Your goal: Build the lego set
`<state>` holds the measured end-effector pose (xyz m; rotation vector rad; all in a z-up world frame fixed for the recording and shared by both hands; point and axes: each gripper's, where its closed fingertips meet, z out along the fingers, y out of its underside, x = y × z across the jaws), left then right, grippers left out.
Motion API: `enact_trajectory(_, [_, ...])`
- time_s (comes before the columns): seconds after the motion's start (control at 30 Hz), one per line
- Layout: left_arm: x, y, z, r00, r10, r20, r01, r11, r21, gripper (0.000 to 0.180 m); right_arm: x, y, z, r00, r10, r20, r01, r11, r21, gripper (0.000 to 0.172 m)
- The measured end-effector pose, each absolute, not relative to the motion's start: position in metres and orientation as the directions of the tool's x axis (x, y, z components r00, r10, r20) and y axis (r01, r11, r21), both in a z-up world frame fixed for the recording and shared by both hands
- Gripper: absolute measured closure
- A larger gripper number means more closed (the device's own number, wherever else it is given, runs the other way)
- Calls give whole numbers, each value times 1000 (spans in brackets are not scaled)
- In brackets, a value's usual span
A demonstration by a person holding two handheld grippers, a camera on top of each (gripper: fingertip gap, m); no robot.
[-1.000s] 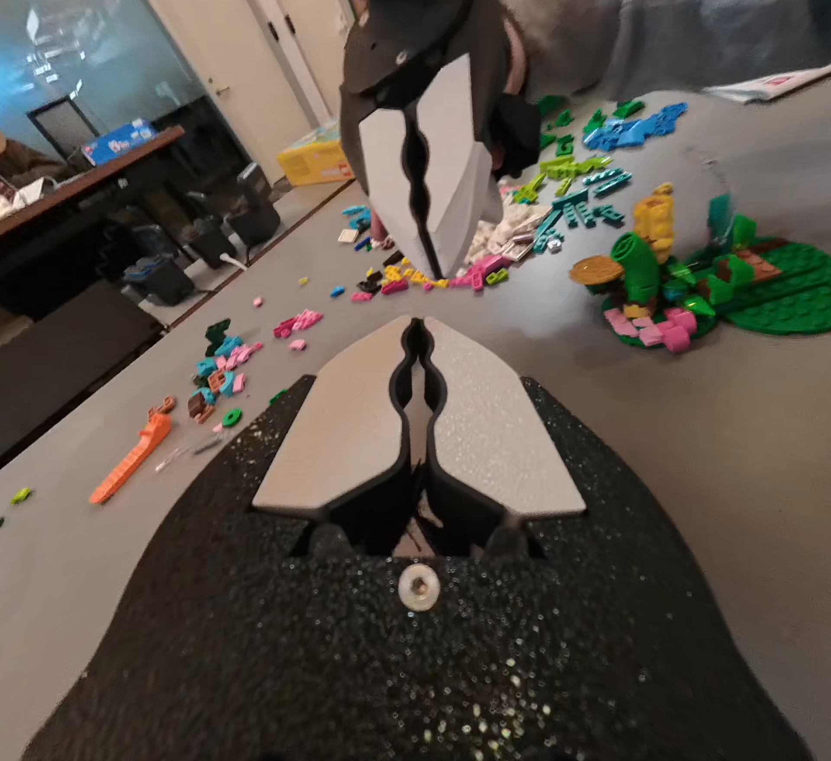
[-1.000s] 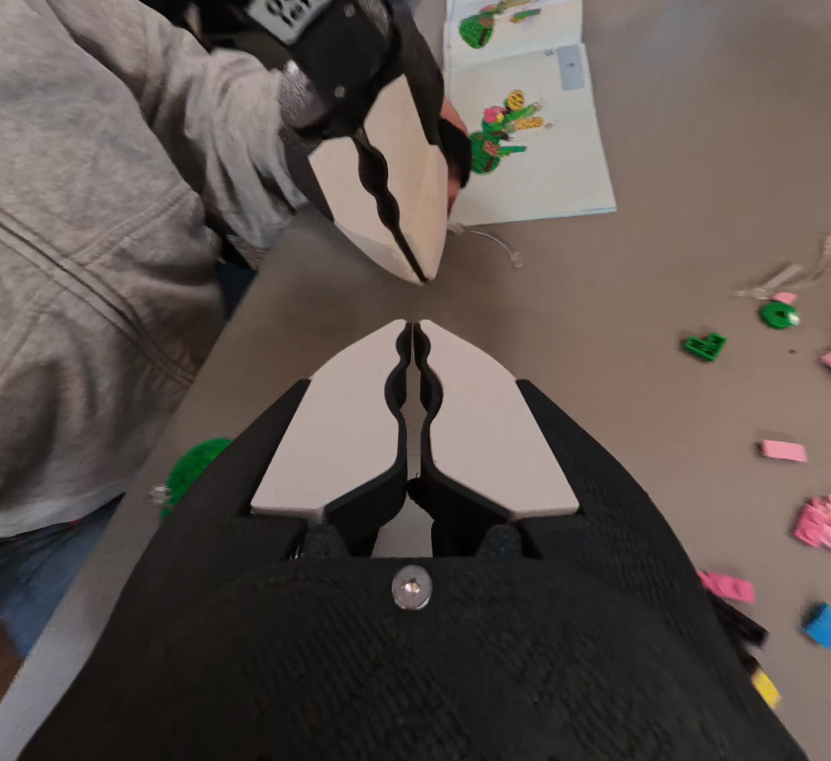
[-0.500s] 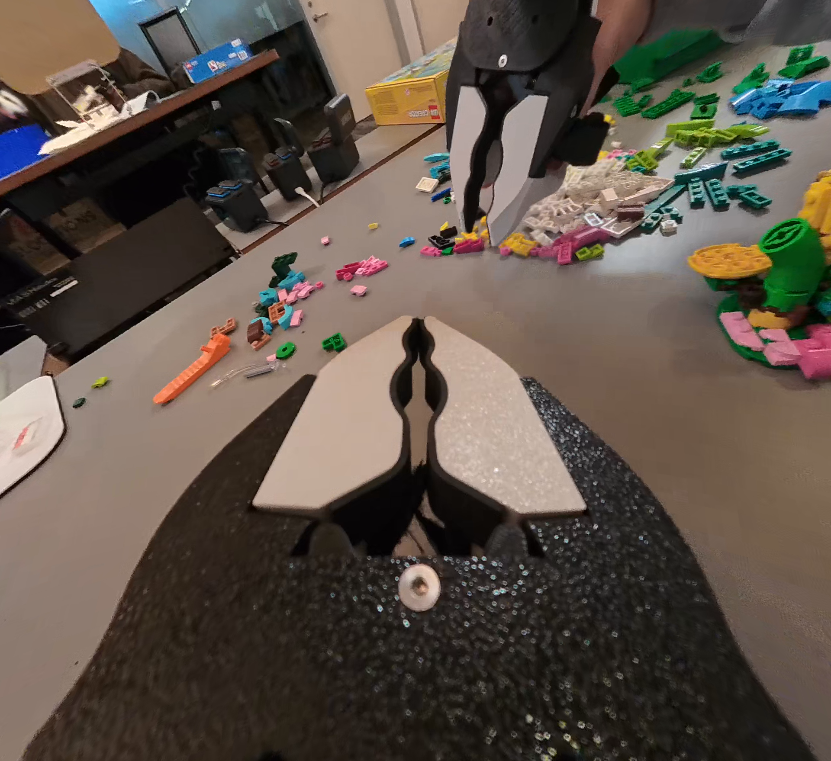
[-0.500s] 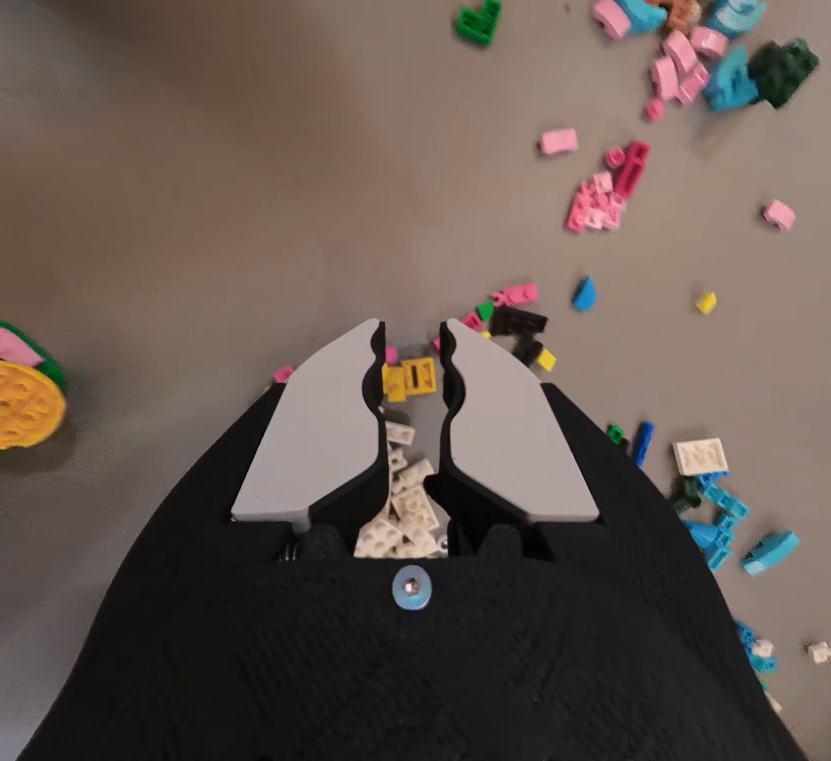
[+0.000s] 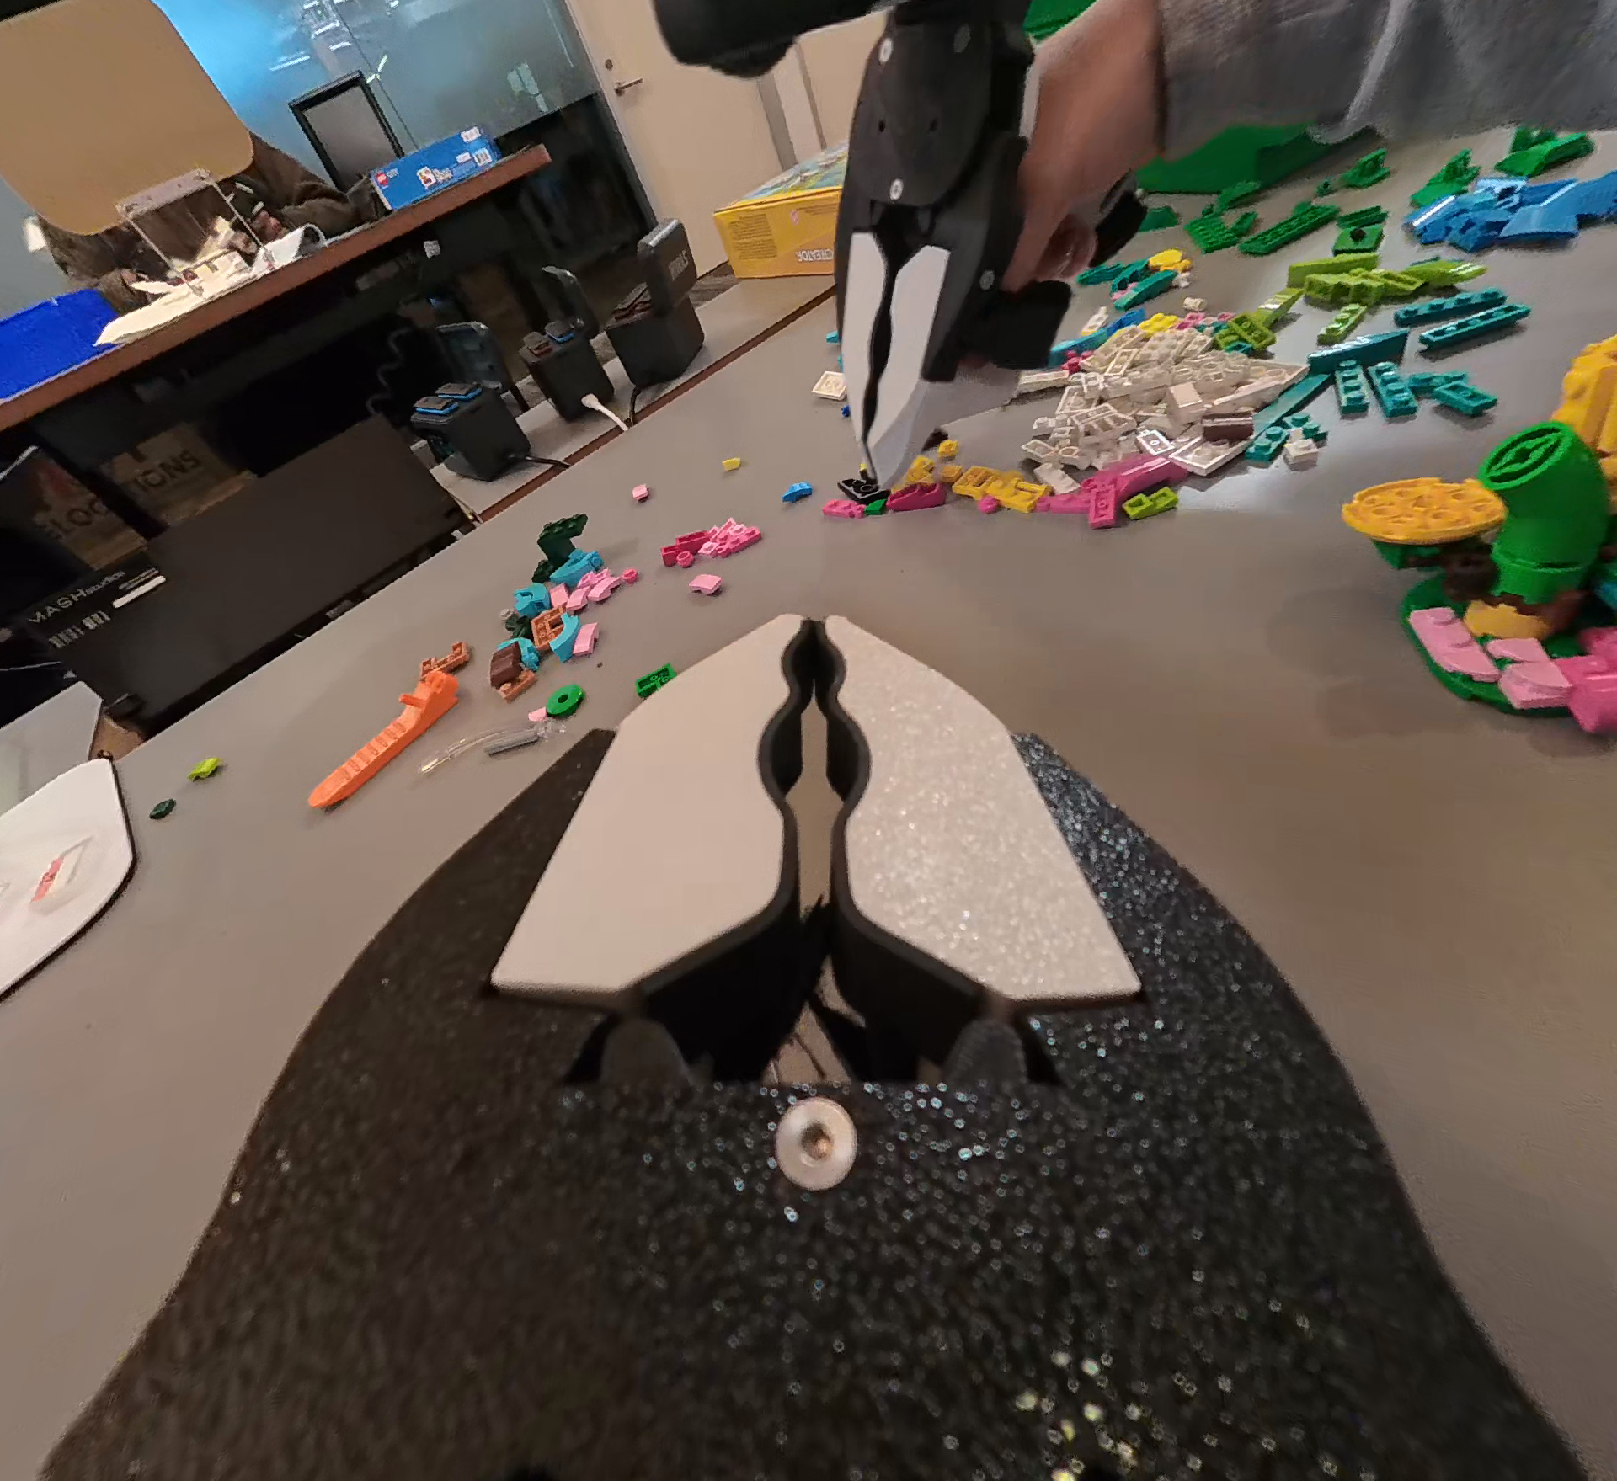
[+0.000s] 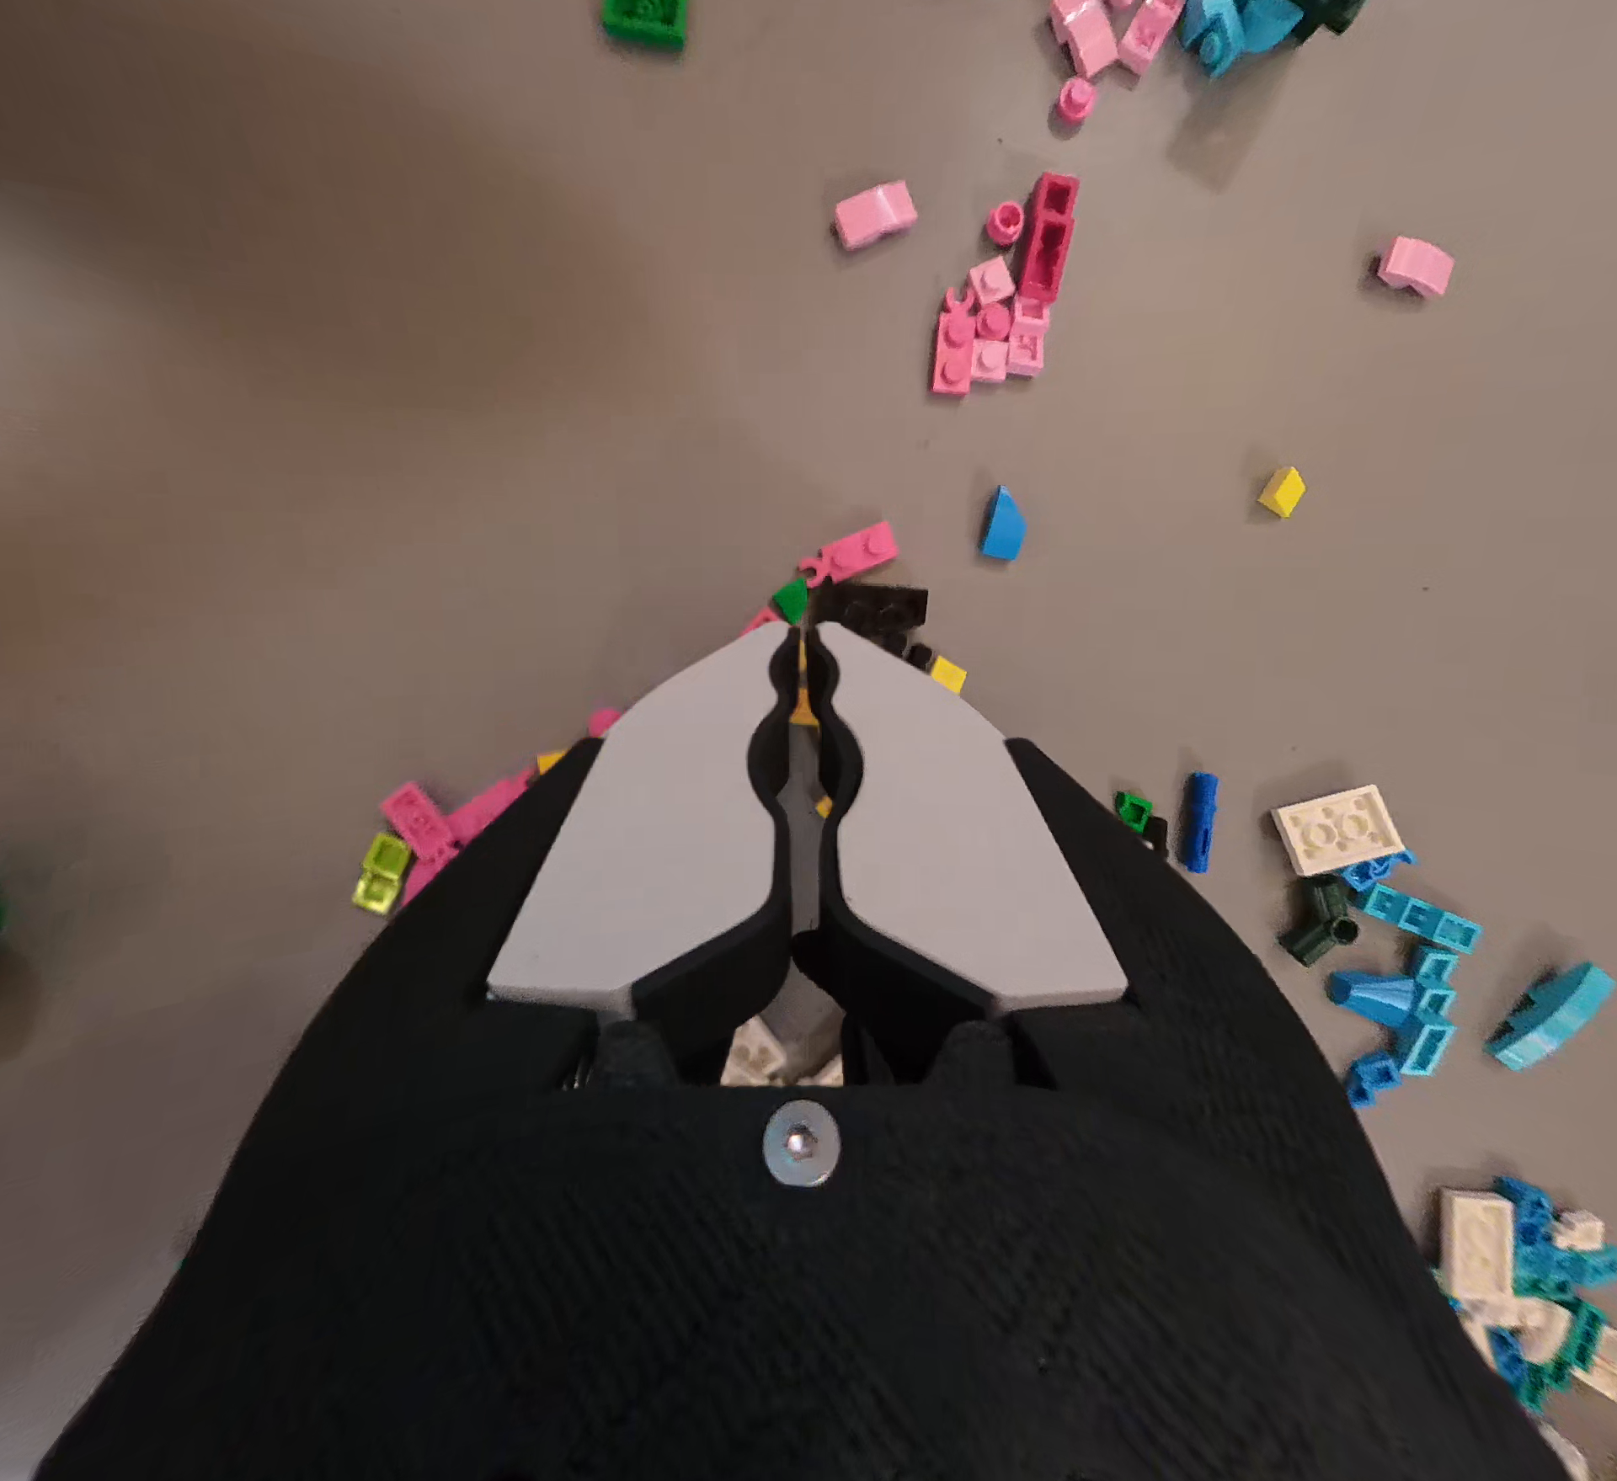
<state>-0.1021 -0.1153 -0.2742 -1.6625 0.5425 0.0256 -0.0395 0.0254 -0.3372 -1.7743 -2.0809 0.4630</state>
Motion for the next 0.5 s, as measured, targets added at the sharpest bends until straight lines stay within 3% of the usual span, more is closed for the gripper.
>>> enact_trajectory(0.03, [-102,-115,-275,883,-334,-330,-371,-63,-927,180,-41,24,-338,-133,990,48,873,140,-468,172])
enact_trajectory(0.23, [-99,-116,-275,871,-340,-354,-393,-52,-918,180,-35,5,-343,-167,980,-109,928,118,-354,172])
enact_trajectory(0.33, [-98,-116,-274,872,-345,-349,-388,-50,-920,180,-39,16,-343,-103,992,-70,938,74,-338,172])
enact_trajectory(0.5, [-97,-116,-274,871,-349,-346,-385,-48,-922,180,-40,17,-345,25,988,-155,963,-66,-261,164])
